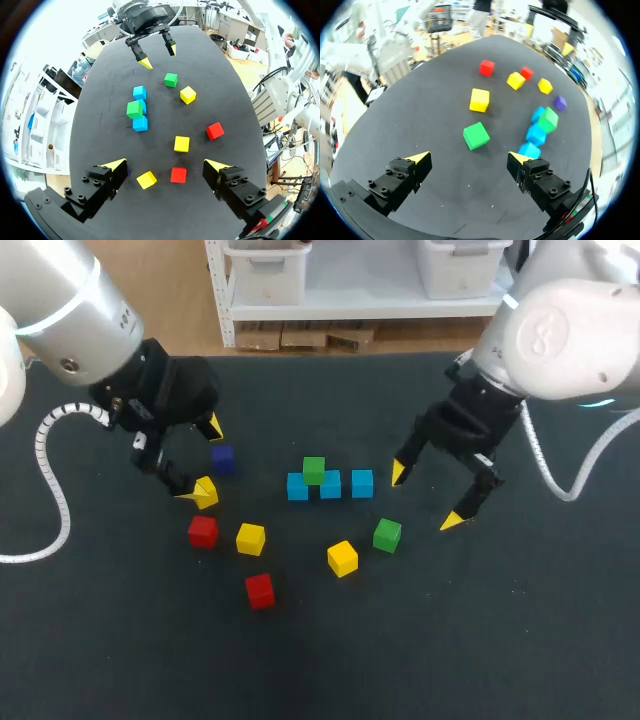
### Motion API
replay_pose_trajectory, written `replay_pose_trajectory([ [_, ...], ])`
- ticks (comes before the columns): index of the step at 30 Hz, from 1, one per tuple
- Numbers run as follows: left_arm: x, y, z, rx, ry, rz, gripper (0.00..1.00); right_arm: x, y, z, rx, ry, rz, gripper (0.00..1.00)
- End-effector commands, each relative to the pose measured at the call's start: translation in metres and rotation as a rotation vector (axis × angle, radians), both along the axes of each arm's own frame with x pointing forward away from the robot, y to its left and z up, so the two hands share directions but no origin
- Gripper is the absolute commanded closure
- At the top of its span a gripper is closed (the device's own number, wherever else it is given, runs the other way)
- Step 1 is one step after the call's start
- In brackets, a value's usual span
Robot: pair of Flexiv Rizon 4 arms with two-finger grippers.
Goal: Place the blue cubes, place green cubes on the blue cubes, place the yellow cubes on the green cubes, then place the red cubes on the yellow cubes, and place purple cube on the red cubes.
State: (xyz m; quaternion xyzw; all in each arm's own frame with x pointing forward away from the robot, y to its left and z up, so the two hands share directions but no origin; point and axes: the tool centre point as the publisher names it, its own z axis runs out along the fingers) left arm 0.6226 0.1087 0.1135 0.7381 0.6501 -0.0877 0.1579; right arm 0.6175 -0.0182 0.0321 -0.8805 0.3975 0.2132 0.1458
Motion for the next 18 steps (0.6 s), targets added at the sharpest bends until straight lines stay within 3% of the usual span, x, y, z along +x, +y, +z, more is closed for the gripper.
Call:
replay_pose_trajectory([
  [1, 0.001, 0.000, 0.000, -0.001, 0.001, -0.003, 0.00, 0.012, 0.013, -0.012, -0.064, 0.058, 0.446, 0.00],
  [10, 0.001, 0.000, 0.000, -0.001, 0.001, -0.003, 0.00, -0.001, 0.029, -0.017, -0.027, 0.061, 0.590, 0.00],
  [18, 0.001, 0.000, 0.000, -0.001, 0.001, -0.003, 0.00, -0.002, 0.033, -0.027, -0.014, 0.076, 0.609, 0.00],
])
